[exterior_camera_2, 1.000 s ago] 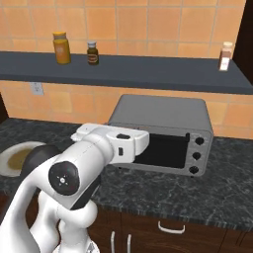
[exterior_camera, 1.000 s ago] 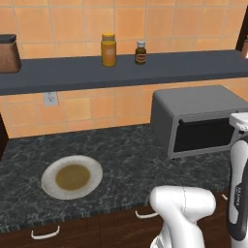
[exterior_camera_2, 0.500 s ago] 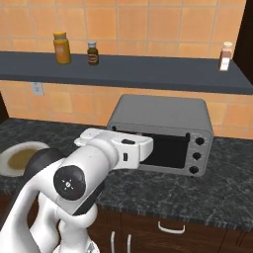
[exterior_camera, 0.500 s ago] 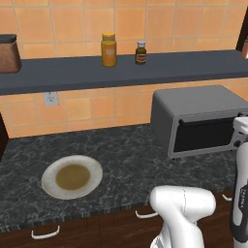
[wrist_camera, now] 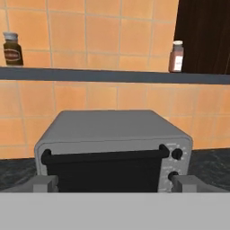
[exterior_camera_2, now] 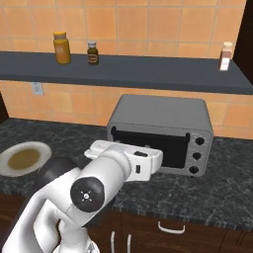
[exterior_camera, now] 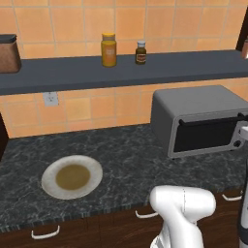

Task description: Pick up the kebab skewer and baguette bread, and place them inside the toaster oven. Close the toaster oven door and start by setting the timer.

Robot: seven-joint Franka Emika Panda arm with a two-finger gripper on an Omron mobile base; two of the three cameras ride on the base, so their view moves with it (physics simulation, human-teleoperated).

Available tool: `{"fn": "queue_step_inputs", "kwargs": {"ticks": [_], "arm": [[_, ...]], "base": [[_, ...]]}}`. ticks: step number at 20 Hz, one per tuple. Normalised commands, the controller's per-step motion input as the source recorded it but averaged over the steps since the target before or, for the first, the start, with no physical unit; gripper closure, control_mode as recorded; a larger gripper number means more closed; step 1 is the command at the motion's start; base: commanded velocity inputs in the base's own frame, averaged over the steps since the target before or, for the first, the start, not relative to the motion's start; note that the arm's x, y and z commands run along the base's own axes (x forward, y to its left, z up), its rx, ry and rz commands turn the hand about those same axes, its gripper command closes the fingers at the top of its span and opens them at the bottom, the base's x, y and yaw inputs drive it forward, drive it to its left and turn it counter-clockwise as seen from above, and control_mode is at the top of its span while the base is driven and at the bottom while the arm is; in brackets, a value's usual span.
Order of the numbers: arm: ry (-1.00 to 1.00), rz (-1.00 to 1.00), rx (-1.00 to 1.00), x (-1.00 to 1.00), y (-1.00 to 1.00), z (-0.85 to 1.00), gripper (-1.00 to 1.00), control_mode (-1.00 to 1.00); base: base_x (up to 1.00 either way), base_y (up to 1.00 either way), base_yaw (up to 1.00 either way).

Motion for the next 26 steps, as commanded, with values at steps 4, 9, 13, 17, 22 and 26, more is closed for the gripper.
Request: {"fn": "queue_step_inputs", "kwargs": {"ticks": [4, 9, 13, 17, 22, 26], "arm": [[0.00, 0.00, 0.00, 0.00, 0.00, -0.35, -1.00, -1.00], [0.00, 0.00, 0.00, 0.00, -0.08, -0.28, -1.00, -1.00], [0.00, 0.00, 0.00, 0.00, -0.01, -0.37, -1.00, -1.00], [0.00, 0.00, 0.00, 0.02, -0.01, -0.36, -1.00, -1.00], [0.00, 0.00, 0.00, 0.00, 0.00, -0.34, -1.00, -1.00], [0.00, 0.00, 0.00, 0.00, 0.00, -0.31, -1.00, -1.00]], "base": [[0.00, 0.00, 0.00], [0.00, 0.00, 0.00], [0.00, 0.00, 0.00], [0.00, 0.00, 0.00], [0.00, 0.00, 0.00], [0.00, 0.00, 0.00]]}}
